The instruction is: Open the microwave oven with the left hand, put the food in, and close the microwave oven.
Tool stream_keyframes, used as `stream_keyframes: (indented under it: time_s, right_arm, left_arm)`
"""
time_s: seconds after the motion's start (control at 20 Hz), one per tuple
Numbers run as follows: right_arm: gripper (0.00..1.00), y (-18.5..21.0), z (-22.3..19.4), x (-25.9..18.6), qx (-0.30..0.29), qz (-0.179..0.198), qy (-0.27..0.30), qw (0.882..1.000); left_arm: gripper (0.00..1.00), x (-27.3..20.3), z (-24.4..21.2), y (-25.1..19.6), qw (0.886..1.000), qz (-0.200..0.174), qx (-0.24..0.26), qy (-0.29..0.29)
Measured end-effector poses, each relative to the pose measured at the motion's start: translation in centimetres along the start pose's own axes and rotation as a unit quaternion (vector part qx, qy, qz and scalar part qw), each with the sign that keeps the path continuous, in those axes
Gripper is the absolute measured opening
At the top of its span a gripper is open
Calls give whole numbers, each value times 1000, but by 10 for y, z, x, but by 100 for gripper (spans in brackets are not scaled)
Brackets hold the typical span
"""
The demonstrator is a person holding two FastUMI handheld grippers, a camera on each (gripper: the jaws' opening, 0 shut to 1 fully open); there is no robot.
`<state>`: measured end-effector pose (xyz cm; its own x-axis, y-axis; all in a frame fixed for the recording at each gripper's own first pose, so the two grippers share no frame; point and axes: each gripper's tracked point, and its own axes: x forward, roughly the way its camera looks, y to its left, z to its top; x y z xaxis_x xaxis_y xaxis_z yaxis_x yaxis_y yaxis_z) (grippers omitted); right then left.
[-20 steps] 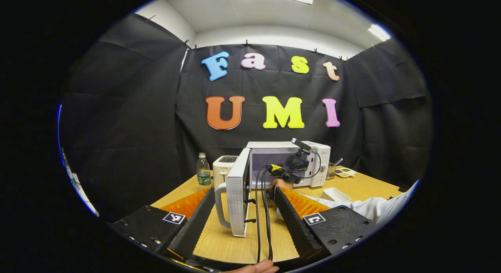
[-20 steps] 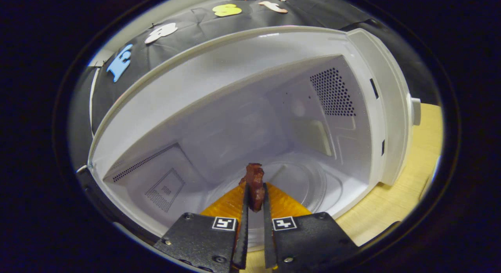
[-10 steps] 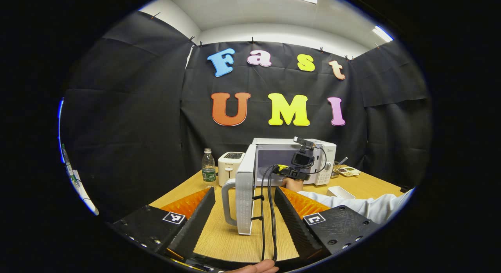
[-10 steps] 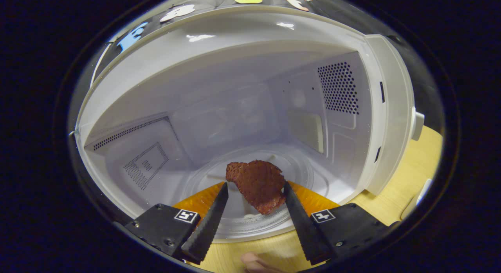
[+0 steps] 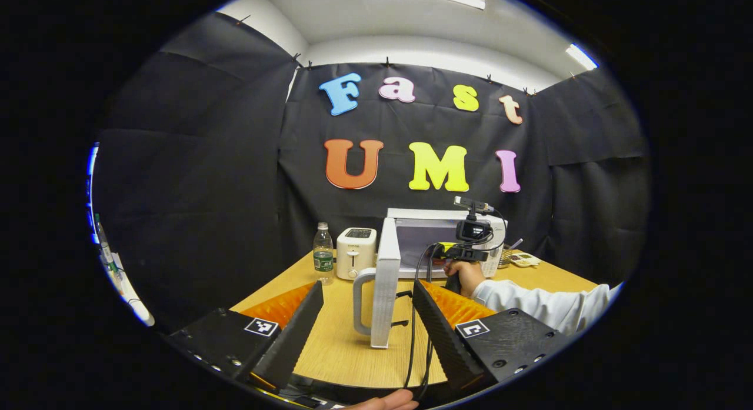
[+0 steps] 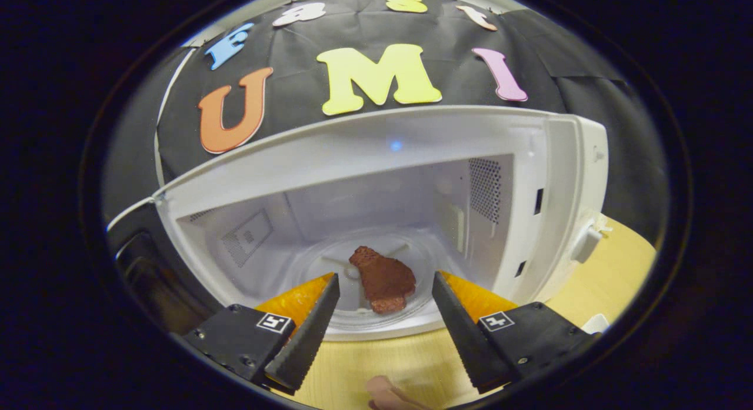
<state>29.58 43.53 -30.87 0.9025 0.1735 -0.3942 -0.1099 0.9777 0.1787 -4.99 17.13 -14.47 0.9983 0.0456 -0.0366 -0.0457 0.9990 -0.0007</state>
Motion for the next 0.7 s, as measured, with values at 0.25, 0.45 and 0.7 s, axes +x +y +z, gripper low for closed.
stream_keyframes:
  time_s: [0.25, 0.45, 0.7]
  right_arm:
    - [90, -15, 19, -87, -9, 48, -4, 999]
    - [100, -22, 40, -161, -20, 110, 0, 994]
    - [100, -43, 67, -256, -66, 155, -36, 985]
  left_arm:
    - [93, -7, 9, 30, 999, 30, 18, -6]
    - [93, -16, 16, 31, 999, 7, 7, -31]
    - [96, 5, -5, 73, 999, 52, -6, -13]
